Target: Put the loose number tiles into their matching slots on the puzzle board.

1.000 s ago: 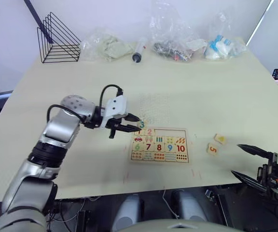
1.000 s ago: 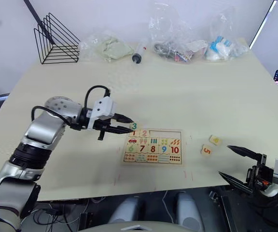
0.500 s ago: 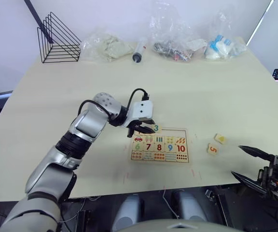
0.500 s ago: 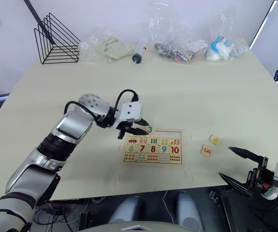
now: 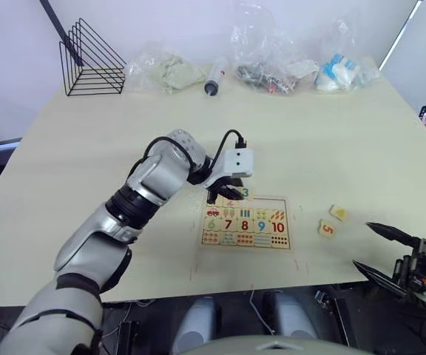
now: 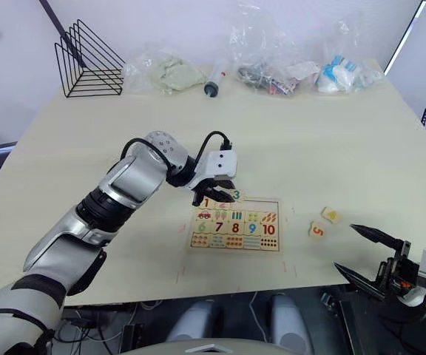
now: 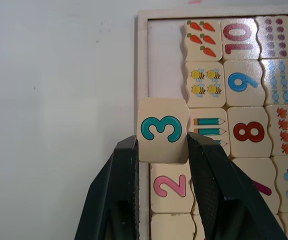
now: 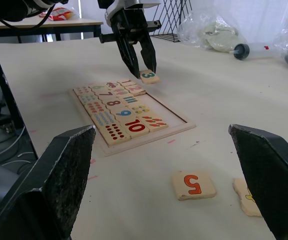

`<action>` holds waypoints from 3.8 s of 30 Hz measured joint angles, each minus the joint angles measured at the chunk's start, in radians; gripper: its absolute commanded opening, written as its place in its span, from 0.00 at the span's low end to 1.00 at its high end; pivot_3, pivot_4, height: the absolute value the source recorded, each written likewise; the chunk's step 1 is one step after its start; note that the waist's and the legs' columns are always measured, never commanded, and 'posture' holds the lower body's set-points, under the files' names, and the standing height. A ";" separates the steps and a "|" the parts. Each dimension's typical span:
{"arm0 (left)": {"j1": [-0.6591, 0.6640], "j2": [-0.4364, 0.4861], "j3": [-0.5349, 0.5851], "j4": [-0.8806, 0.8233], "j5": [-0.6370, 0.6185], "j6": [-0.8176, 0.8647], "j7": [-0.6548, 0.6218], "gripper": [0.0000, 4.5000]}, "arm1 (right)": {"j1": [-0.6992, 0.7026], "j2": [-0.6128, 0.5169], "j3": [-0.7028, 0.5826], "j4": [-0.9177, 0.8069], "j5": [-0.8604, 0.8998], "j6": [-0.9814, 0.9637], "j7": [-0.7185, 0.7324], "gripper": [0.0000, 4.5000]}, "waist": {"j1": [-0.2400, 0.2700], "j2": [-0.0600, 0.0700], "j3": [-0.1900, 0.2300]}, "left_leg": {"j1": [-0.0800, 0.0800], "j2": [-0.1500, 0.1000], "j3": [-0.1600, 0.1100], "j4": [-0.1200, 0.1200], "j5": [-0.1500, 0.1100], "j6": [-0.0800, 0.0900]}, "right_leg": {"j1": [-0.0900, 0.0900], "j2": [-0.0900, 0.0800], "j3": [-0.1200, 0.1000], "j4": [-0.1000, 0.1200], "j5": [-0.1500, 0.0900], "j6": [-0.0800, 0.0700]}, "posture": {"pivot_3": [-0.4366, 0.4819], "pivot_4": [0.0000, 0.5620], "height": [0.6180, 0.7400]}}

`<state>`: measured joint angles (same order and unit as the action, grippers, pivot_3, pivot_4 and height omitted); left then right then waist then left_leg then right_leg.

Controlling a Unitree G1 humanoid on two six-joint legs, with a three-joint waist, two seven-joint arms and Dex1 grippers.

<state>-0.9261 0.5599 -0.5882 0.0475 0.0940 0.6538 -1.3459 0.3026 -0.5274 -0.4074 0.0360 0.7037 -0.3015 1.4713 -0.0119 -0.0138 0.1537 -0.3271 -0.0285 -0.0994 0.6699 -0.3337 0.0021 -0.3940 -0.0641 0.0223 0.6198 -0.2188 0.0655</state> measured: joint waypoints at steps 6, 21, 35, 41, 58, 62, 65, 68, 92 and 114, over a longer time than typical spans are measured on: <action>-0.001 0.000 -0.025 -0.024 0.004 0.023 -0.011 0.20 | 0.001 0.000 0.000 0.000 -0.001 -0.008 -0.001 1.00 | 0.000 0.000 0.000 | 0.000 0.000 0.000 0.000 0.000 0.000 | 0.000 0.000 0.000 0.000 0.000 0.000 | 0.48 0.27 1.00; -0.007 -0.018 -0.061 -0.039 0.028 0.101 0.010 0.20 | 0.002 0.002 0.001 0.000 -0.004 -0.012 -0.017 1.00 | 0.000 0.000 0.000 | 0.000 0.000 0.000 0.000 0.000 0.000 | 0.000 0.000 0.000 0.000 0.000 0.000 | 0.48 0.27 1.00; -0.008 -0.035 -0.089 -0.024 0.050 0.094 0.037 0.20 | 0.002 0.013 0.002 0.000 -0.018 -0.029 -0.023 1.00 | 0.000 0.000 0.000 | 0.000 0.000 0.000 0.000 0.000 0.000 | 0.000 0.000 0.001 0.001 0.000 0.000 | 0.48 0.27 1.00; -0.008 -0.044 -0.089 -0.011 0.060 0.095 0.055 0.20 | 0.002 0.014 0.002 0.000 -0.019 -0.030 -0.029 1.00 | 0.000 0.000 0.000 | 0.000 0.000 0.000 0.000 0.000 0.000 | 0.000 0.000 0.001 0.001 0.000 0.000 | 0.48 0.27 1.00; -0.008 -0.048 -0.090 0.002 0.062 0.089 0.062 0.20 | 0.002 0.014 0.002 0.000 -0.020 -0.030 -0.028 1.00 | 0.000 0.000 0.000 | 0.000 0.000 0.000 0.001 0.000 0.000 | 0.000 0.000 0.001 0.001 0.000 0.000 | 0.48 0.27 1.00; -0.008 -0.048 -0.091 0.002 0.063 0.082 0.062 0.20 | 0.006 0.014 0.002 0.000 -0.020 -0.030 -0.028 1.00 | 0.000 0.000 0.000 | 0.000 0.000 0.000 0.001 0.000 0.000 | 0.000 0.000 0.001 0.001 0.000 0.000 | 0.48 0.27 1.00; -0.008 -0.048 -0.091 0.002 0.063 0.085 0.062 0.20 | 0.009 0.014 0.002 0.000 -0.020 -0.031 -0.028 1.00 | 0.000 0.000 0.000 | 0.000 0.000 0.000 0.001 0.000 0.000 | 0.000 0.000 0.001 0.001 0.000 0.000 | 0.48 0.27 1.00; -0.008 -0.049 -0.091 0.002 0.063 0.086 0.062 0.20 | 0.012 0.014 0.002 0.000 -0.020 -0.032 -0.029 1.00 | 0.000 0.000 0.000 | 0.000 0.000 0.000 0.001 0.000 0.000 | 0.000 0.000 0.001 0.001 0.000 0.000 | 0.48 0.27 1.00; -0.006 -0.046 -0.102 0.000 0.070 0.104 0.063 0.51 | 0.010 0.014 0.002 0.000 -0.026 -0.034 -0.037 1.00 | 0.000 0.000 0.000 | 0.000 0.000 0.000 0.001 0.000 0.000 | 0.000 0.000 0.001 0.001 0.000 0.000 | 0.48 0.27 1.00; -0.075 -0.051 0.031 0.029 -0.073 0.139 0.033 0.81 | 0.010 0.014 0.002 0.000 -0.032 -0.038 -0.039 1.00 | -0.001 0.000 0.000 | 0.001 0.000 0.000 0.001 0.000 0.000 | 0.000 0.000 0.001 0.002 0.000 0.000 | 0.48 0.27 1.00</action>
<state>-1.0013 0.5085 -0.5576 0.0760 0.0213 0.7929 -1.3133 0.3131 -0.5134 -0.4049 0.0363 0.6721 -0.3395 1.4319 -0.0128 -0.0135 0.1533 -0.3264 -0.0288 -0.0991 0.6708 -0.3335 0.0018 -0.3939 -0.0642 0.0229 0.6216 -0.2188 0.0655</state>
